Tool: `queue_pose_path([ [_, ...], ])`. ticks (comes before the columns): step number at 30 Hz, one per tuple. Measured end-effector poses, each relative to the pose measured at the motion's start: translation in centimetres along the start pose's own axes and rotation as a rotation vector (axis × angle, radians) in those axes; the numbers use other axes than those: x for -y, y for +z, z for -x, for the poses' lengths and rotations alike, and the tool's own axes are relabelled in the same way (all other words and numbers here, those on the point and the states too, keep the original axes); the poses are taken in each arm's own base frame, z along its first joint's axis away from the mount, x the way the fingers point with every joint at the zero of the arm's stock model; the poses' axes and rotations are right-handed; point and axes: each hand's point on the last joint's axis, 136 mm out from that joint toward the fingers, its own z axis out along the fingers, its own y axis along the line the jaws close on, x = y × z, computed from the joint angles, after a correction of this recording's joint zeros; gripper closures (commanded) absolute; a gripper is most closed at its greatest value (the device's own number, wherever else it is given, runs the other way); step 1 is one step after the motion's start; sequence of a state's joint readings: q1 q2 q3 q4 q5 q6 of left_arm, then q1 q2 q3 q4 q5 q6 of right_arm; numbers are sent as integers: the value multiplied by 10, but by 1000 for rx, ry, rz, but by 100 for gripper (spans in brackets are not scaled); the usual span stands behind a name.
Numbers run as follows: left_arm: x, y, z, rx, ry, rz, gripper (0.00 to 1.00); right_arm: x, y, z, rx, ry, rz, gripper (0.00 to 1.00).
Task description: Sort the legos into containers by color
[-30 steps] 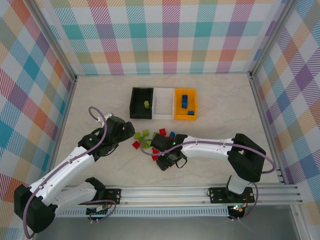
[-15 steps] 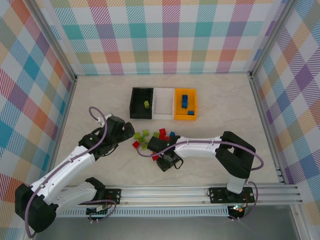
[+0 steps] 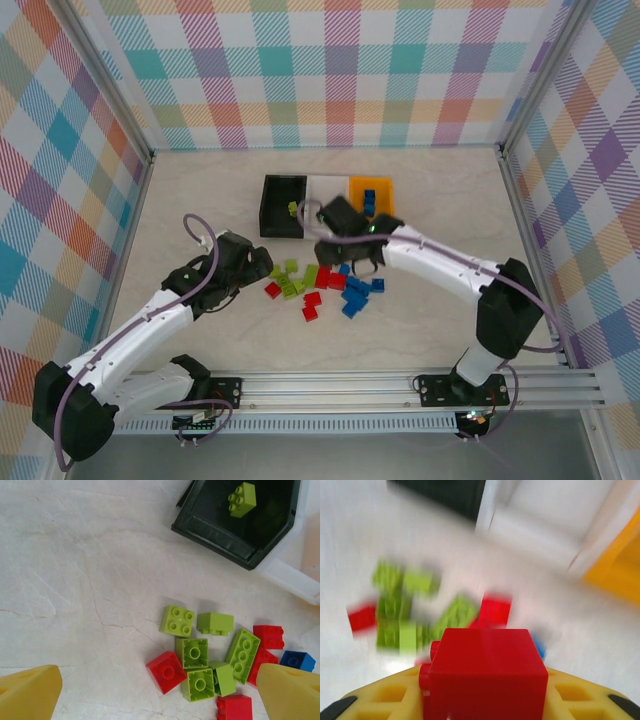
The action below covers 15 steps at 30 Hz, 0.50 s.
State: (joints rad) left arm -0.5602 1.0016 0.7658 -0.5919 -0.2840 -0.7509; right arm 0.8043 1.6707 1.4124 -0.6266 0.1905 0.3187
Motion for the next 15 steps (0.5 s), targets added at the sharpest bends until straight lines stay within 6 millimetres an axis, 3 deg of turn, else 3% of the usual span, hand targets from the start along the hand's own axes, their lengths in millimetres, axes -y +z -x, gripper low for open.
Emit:
queue_pose_path([
  [3, 0, 2, -5, -19, 3, -6, 0, 22, 13, 58, 78, 70, -24, 62],
  [6, -1, 4, -12, -44, 11, -11, 0, 41, 44, 89, 87, 114, -54, 61],
  [11, -1, 9, -26, -96, 20, -33, 0, 56, 106, 99, 12, 140, -95, 57],
  [15, 2, 11, -33, -131, 24, -55, 0, 61, 129, 94, -35, 156, -115, 50],
])
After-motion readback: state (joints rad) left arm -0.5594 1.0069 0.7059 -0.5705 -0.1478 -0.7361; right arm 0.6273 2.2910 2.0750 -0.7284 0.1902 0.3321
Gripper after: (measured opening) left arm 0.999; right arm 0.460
